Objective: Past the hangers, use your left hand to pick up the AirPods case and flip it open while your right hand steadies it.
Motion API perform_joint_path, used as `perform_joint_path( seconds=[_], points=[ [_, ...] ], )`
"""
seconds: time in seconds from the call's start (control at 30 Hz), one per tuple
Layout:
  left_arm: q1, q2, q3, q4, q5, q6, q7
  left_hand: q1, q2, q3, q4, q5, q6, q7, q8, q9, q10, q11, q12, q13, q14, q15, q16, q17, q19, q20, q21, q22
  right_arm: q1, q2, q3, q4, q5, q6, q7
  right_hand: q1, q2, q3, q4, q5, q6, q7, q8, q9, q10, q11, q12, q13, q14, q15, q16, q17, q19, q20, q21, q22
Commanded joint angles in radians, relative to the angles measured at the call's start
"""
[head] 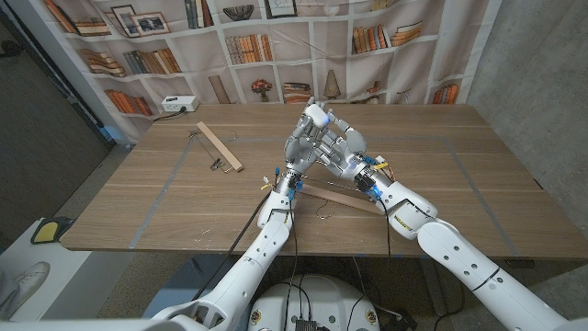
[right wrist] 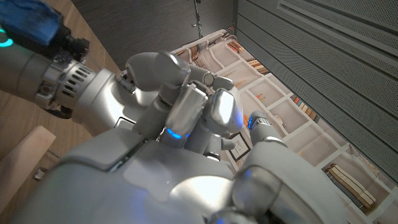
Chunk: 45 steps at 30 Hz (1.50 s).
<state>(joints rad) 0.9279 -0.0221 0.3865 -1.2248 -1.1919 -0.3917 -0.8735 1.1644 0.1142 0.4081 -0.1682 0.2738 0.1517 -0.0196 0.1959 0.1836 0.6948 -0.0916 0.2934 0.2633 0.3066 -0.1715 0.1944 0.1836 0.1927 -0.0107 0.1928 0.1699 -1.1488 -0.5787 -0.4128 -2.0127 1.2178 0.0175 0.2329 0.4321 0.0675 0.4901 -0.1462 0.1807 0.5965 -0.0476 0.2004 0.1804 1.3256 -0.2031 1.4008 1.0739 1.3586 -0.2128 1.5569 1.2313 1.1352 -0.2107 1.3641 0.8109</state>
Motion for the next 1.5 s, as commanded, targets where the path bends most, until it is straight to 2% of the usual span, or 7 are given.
perform_joint_path(
  seconds=[0.03,0.33,0.57,1.23,1.37,1.43,1.5],
  points=[
    [-0.011,-0.007,-0.001,0.020,0.003,0.008,-0.008,0.002,0.009,0.005,0.002,0.005,0.002,-0.009,0.001,0.003,0.135,-0.126,0.002,0.217,-0.006,-0.006,0.003,0.002,-0.006,-0.001,0.001,0.003,0.009,0.014,-0.001,0.015,0.013,-0.003,0.008,0.016,0.020,0.016,-0.005,-0.002,0.021,-0.006,0.003,0.004,0.008,0.002,-0.002,0.003,-0.004,-0.001,-0.003,0.002,-0.012,0.000,0.010,0.002],
    [-0.015,-0.007,0.000,0.025,0.006,0.016,-0.012,0.001,0.009,0.005,0.003,0.005,0.003,-0.009,0.001,0.003,0.137,-0.126,0.001,0.217,-0.005,-0.006,0.003,0.002,-0.007,-0.001,0.001,0.003,0.006,0.017,0.000,0.013,0.009,0.000,0.004,0.029,0.047,0.033,-0.002,-0.002,0.067,-0.025,0.007,0.004,-0.001,0.002,-0.011,-0.003,-0.009,-0.001,-0.007,0.002,-0.023,0.000,0.017,0.005],
    [-0.015,-0.006,-0.001,0.027,0.006,0.021,-0.013,0.002,0.009,0.006,0.002,0.006,0.002,-0.010,0.001,0.003,0.137,-0.126,0.001,0.217,-0.006,-0.006,0.003,0.002,-0.007,-0.001,0.001,0.003,0.011,0.015,-0.005,0.014,0.003,-0.006,0.000,0.033,0.048,0.036,-0.003,-0.005,0.093,-0.035,0.005,0.004,0.000,0.002,-0.010,0.000,-0.013,-0.001,-0.009,0.001,-0.032,0.000,0.018,-0.001],
    [-0.030,-0.013,-0.001,0.064,0.010,0.035,-0.027,0.002,0.010,0.007,0.002,0.007,0.003,-0.011,0.001,0.003,0.137,-0.126,-0.002,0.219,-0.006,-0.006,0.003,0.003,-0.009,0.000,0.001,0.003,0.031,0.016,-0.010,0.028,-0.004,-0.018,0.000,0.033,-0.015,0.014,-0.014,-0.010,0.149,-0.032,0.008,0.004,0.000,0.002,-0.014,-0.012,-0.014,-0.001,-0.009,0.002,-0.028,0.000,0.025,-0.022],
    [-0.032,-0.015,-0.002,0.069,0.011,0.035,-0.029,0.001,0.010,0.007,0.003,0.007,0.003,-0.012,0.001,0.003,0.137,-0.126,-0.002,0.219,-0.007,-0.006,0.003,0.003,-0.009,0.001,0.001,0.003,0.031,0.015,-0.009,0.031,-0.003,-0.020,0.001,0.061,-0.002,0.027,-0.022,-0.006,0.168,-0.035,0.009,0.004,0.000,0.000,-0.015,-0.014,-0.012,-0.002,-0.007,0.002,-0.029,0.000,0.026,-0.025],
    [-0.032,-0.016,-0.002,0.072,0.011,0.037,-0.029,0.001,0.010,0.007,0.003,0.008,0.004,-0.012,0.001,0.003,0.138,-0.126,-0.002,0.219,-0.006,-0.004,0.003,0.003,-0.009,0.001,0.001,0.003,0.033,0.014,-0.009,0.036,0.000,-0.023,0.005,0.119,0.031,0.058,-0.030,0.000,0.194,-0.042,0.008,0.005,-0.001,0.000,-0.016,-0.019,-0.013,-0.001,-0.007,0.002,-0.039,-0.001,0.028,-0.028],
    [-0.033,-0.017,-0.003,0.075,0.010,0.037,-0.030,0.000,0.010,0.007,0.003,0.008,0.003,-0.013,0.001,0.003,0.139,-0.126,-0.002,0.220,-0.006,-0.005,0.003,0.003,-0.009,0.001,0.001,0.003,0.034,0.018,-0.009,0.042,0.004,-0.023,0.010,0.136,0.046,0.068,-0.027,0.002,0.216,-0.045,0.011,0.005,0.000,0.000,-0.011,-0.012,-0.016,-0.001,-0.008,0.001,-0.044,-0.001,0.031,-0.028]
  ],
)
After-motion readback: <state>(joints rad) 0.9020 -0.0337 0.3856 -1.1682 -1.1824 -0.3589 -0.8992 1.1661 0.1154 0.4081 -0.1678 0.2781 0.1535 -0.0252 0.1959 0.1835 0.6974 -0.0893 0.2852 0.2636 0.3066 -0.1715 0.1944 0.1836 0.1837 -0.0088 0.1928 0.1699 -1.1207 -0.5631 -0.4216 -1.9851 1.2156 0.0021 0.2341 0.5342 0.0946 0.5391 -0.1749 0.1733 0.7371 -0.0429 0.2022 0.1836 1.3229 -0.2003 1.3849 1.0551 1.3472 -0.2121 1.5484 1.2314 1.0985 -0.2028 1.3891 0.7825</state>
